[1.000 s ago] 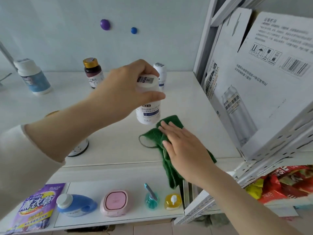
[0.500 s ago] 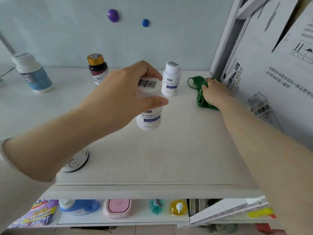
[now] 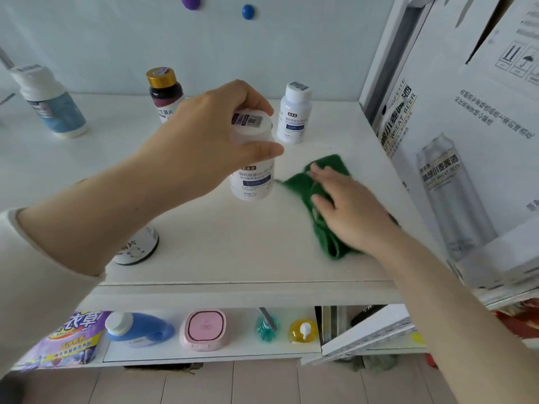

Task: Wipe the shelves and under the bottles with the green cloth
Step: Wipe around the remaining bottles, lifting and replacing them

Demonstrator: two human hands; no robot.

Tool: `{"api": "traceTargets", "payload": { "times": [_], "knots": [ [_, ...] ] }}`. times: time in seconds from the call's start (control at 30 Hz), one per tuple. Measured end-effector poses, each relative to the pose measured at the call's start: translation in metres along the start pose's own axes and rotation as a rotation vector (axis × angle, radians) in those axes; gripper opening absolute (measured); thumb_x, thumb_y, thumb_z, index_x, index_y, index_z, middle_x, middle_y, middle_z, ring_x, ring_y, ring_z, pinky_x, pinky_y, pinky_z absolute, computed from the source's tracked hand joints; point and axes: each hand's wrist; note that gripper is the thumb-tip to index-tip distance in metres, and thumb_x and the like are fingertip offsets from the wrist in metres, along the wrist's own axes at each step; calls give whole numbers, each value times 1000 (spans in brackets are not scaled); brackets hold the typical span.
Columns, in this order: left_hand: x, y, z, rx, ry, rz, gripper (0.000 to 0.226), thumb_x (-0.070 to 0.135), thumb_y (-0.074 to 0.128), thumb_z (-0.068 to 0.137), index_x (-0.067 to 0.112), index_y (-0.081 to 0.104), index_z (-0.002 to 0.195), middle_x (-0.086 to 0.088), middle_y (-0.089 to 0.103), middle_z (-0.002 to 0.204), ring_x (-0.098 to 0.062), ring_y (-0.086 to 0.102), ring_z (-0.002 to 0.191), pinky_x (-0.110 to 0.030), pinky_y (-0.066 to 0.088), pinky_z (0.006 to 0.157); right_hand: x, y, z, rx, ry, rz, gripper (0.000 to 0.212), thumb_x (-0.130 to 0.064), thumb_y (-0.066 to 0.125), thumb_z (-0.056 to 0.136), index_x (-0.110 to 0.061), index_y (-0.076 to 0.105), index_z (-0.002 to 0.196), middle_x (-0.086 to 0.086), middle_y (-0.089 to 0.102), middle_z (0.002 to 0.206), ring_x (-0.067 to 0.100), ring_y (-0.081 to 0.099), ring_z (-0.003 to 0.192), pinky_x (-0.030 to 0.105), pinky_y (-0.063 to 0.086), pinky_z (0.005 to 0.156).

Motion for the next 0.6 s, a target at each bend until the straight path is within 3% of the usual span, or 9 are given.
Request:
{"api": "traceTargets", "payload": {
  "times": [0.17, 0.3, 0.37, 0.47, 0.53, 0.57, 0.6],
  "knots": [
    [3, -4, -1, 16, 13, 4, 45, 44, 62, 69, 28, 55, 110, 10, 63, 110, -15, 59, 100, -32, 48, 86, -53, 21, -52, -47, -241, 90, 43, -32, 34, 96, -30, 33, 139, -18, 24, 151, -1, 17, 140, 16, 1, 108],
    [8, -1, -2, 4, -4, 7, 49, 48, 59, 64, 30, 55, 110, 8, 64, 110, -17, 60, 100, -38, 50, 88, -52, 35, -81, 41, -280, 50, 42, -31, 31, 88, -25, 53, 123, -12, 52, 135, 4, 45, 127, 24, 29, 110],
    [9, 2, -4, 2, -2, -3, 45, 46, 61, 67, 30, 55, 109, 8, 65, 109, -17, 60, 99, -42, 50, 88, -40, 30, -88, 138, -208, -9, 43, -31, 28, 89, -24, 53, 123, -12, 51, 135, 2, 44, 127, 26, 32, 110],
    [7, 8, -7, -5, -2, -32, 39, 40, 65, 71, 29, 55, 107, 7, 65, 109, -17, 61, 99, -40, 50, 89, -9, 9, -75, 142, 6, -25, 49, -35, 17, 94, -25, 30, 139, -16, 22, 148, 0, 16, 137, 24, 13, 111],
    [5, 10, -9, -7, -2, -48, 38, 40, 66, 71, 30, 56, 106, 7, 65, 108, -18, 61, 99, -38, 50, 89, 11, -4, -52, 114, 211, 56, 42, -27, 23, 98, -18, 33, 138, -2, 38, 145, 17, 35, 135, 33, 31, 108],
    [5, 11, -9, -8, -3, -57, 39, 41, 66, 70, 30, 56, 106, 7, 66, 107, -17, 61, 98, -38, 50, 89, 17, -9, -40, 191, 295, 147, 36, -23, 25, 98, -12, 41, 129, 7, 51, 127, 24, 47, 121, 36, 40, 94],
    [4, 11, -10, -6, -5, -65, 42, 44, 64, 67, 30, 56, 105, 7, 66, 107, -17, 61, 98, -38, 50, 89, 22, -15, -28, 299, 387, 256, 29, -21, 27, 99, -9, 45, 118, 9, 53, 107, 26, 51, 106, 33, 38, 79]
  ]
}}
Point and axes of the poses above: each hand's wrist, its own z-axis towards the middle knuckle, its own y-axis out of the palm, x = y × z
